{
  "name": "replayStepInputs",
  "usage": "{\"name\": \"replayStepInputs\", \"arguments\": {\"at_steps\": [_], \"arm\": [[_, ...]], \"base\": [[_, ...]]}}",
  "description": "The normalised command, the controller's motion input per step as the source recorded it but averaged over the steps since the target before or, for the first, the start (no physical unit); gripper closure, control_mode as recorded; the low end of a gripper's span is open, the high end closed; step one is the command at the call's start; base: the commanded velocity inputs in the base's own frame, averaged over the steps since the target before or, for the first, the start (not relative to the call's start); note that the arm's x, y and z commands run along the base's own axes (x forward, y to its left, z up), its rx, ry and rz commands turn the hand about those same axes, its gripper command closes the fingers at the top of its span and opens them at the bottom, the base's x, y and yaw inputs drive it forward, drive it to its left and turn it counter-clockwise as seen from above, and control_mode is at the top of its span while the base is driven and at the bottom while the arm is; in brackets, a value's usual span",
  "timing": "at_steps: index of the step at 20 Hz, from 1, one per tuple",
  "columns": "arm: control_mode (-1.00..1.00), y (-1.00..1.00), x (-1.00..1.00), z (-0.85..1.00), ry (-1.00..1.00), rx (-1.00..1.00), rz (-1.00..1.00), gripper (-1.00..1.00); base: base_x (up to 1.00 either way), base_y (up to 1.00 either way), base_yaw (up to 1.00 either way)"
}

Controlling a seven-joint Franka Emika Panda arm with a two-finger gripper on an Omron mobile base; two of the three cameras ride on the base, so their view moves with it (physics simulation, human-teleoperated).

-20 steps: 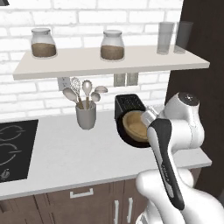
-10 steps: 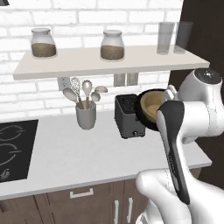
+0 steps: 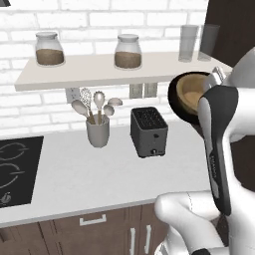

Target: Pick up the bowls on the counter and stack them on top of one another in the open cabinet. Place the smaller bowl on top of the larger bowl.

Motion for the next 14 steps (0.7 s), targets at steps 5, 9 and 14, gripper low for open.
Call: {"name": "replayStepInputs", "arguments": {"at_steps": [5,9,14], "arm": [[-1.00,-0.03,0.08,0.53,-0.21,0.00,0.00,1.00],[-1.00,0.00,0.41,0.35,0.00,0.00,0.00,1.00],[-1.00,-0.02,0.70,0.27,0.01,0.00,0.01,1.00]], "base": [[0.00,0.00,0.00],[0.00,0.00,0.00],[0.00,0.00,0.00]]}}
